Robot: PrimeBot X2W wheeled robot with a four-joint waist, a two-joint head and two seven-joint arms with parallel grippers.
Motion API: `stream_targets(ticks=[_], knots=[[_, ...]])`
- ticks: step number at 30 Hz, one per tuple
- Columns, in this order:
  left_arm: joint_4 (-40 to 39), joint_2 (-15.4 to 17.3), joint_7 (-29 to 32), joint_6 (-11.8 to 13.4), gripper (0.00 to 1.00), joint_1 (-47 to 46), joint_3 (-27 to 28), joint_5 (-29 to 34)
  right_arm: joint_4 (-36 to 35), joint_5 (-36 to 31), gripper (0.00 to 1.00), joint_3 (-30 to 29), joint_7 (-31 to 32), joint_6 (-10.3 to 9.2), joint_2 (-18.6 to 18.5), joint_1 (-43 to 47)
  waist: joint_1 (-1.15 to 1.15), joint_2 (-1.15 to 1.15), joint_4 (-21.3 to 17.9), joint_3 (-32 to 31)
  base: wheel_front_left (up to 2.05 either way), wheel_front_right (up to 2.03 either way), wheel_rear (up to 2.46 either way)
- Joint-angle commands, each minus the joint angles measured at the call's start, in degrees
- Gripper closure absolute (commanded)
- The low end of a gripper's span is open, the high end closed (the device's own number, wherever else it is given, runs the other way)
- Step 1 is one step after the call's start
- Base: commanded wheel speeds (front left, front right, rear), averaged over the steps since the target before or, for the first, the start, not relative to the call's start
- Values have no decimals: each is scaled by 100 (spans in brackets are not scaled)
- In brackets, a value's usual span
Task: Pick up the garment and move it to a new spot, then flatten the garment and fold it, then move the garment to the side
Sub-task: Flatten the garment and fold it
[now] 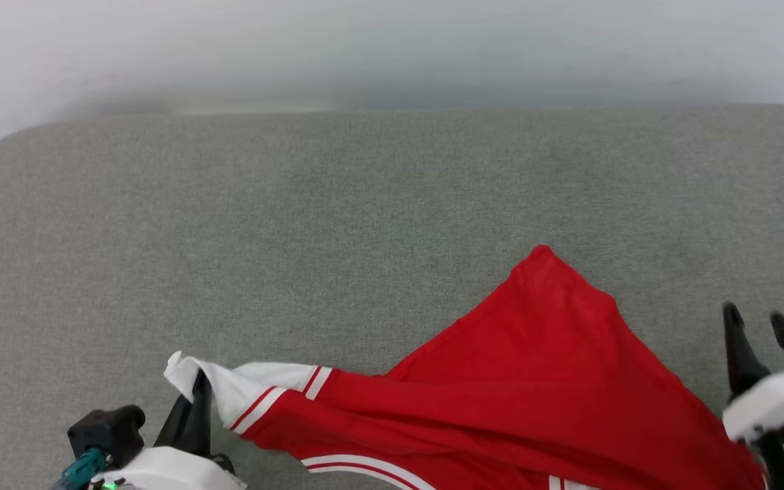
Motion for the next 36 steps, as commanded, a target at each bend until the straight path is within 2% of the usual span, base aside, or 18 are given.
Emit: stream_targets(ticks=[1,4,7,14,15,18,21,30,31,32,33,36], knots=[[-58,0,-32,24,100,-113,-24,48,134,59,0,231,15,-2,-152,-361,0,0,64,143,0,0,0],[-133,-23,-49,6,100,-247,-63,76,398,191,0,721,257,-2,-427,-998,0,0,134,323,0,0,0],[-187,-57,-78,-39,100,-374,-127,105,606,383,0,1256,890,-2,-748,-1571,0,0,235,503,0,0,0],[-193,-153,-184,-156,100,-749,-257,158,664,855,0,2681,3021,-2,-1585,-2770,0,0,467,943,0,0,0],[-193,-153,-184,-156,100,-749,-257,158,664,855,0,2681,3021,-2,-1585,-2770,0,0,467,943,0,0,0],[-172,-198,-247,-205,100,-894,-317,184,696,1006,0,3152,3631,-2,-1768,-3131,0,0,549,1113,0,0,0],[-147,-240,-300,-255,100,-1011,-365,195,772,1111,0,3568,3942,-2,-1918,-3431,0,0,615,1286,0,0,0],[-17,-302,-419,-356,100,-1219,-415,177,1568,1658,0,4663,4459,-1,-2076,-3618,0,0,706,1533,0,0,0],[2,-305,-430,-361,100,-1230,-419,171,1657,1719,39,4752,4530,-1,-2089,-3618,0,0,706,1532,0,0,0],[16,-308,-436,-365,100,-1234,-420,165,1722,1795,96,4805,4558,0,-2090,-3622,0,0,703,1527,0,0,0],[32,-306,-444,-368,100,-1227,-420,159,1771,1840,100,4855,4563,-1,-2093,-3651,0,0,699,1517,0,0,0],[85,-290,-443,-384,100,-1208,-434,150,1853,1929,100,4943,4397,-1,-2097,-3774,0,0,689,1438,0,0,0]])
